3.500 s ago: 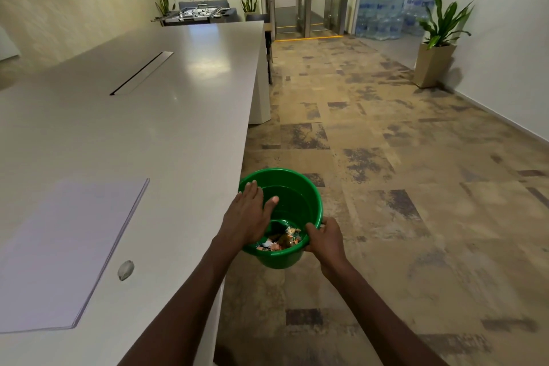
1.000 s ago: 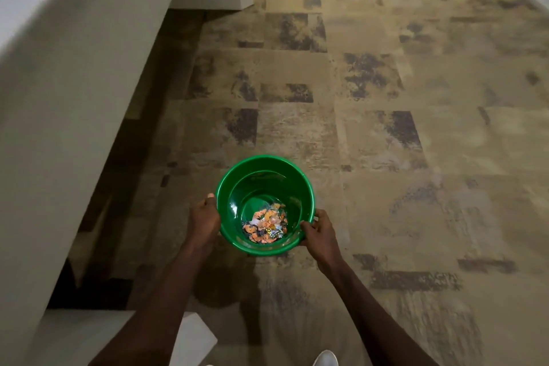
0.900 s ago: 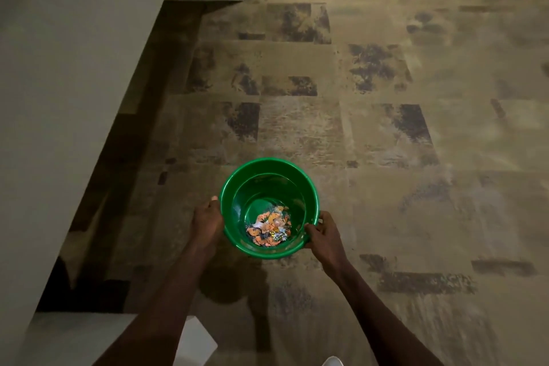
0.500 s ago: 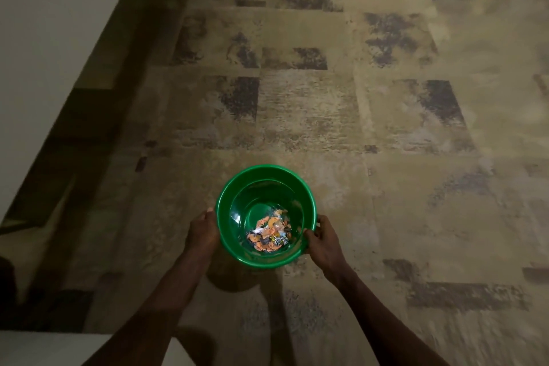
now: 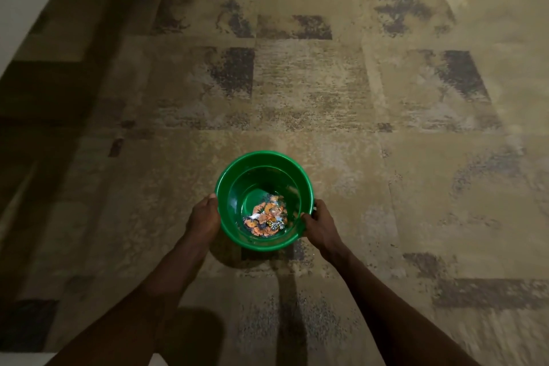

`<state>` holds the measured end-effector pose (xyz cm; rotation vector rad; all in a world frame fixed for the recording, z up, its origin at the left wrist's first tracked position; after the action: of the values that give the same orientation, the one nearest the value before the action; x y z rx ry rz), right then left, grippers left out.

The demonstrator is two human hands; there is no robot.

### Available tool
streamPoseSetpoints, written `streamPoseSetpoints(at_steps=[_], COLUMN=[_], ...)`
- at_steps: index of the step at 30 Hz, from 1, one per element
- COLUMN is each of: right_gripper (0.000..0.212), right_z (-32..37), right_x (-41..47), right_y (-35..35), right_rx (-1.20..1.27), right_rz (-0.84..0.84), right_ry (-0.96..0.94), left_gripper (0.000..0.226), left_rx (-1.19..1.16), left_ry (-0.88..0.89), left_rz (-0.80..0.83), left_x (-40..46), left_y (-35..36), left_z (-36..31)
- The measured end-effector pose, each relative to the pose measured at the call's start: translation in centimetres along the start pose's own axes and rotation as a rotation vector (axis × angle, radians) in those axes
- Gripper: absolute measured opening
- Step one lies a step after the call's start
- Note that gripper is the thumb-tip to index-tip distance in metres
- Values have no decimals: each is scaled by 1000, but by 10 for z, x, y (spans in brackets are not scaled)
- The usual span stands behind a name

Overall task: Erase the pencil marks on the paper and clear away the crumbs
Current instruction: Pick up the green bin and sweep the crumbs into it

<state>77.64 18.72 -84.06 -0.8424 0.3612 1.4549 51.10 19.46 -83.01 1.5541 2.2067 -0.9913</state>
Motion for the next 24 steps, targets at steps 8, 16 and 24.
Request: streamPoseSetpoints(at_steps=[8, 16, 24], right_gripper=[20, 31, 48], right_z=[-4, -18, -6], right_x=[10, 17, 12], right_y=[7, 12, 12], right_rx=[-50, -90, -165], right_rz=[29, 50, 107], right_ry=[46, 32, 60], left_gripper=[39, 41, 40], left_rx=[121, 272, 405], left_ry=[95, 150, 199], left_rz=[91, 123, 71], left_x=[-1, 9, -7], left_y=[15, 18, 17], left_z=[-6, 14, 7])
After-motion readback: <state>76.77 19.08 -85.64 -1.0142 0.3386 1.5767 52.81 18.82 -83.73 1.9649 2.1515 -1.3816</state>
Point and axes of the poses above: each hand's wrist, its own x-axis towards the middle knuckle, its own y-axis out of the palm, z = x × y, the point moved 3 cm from there along x, towards the middle knuckle, and after that the axes turned 7 degrees about y, right-handed, at the moved point
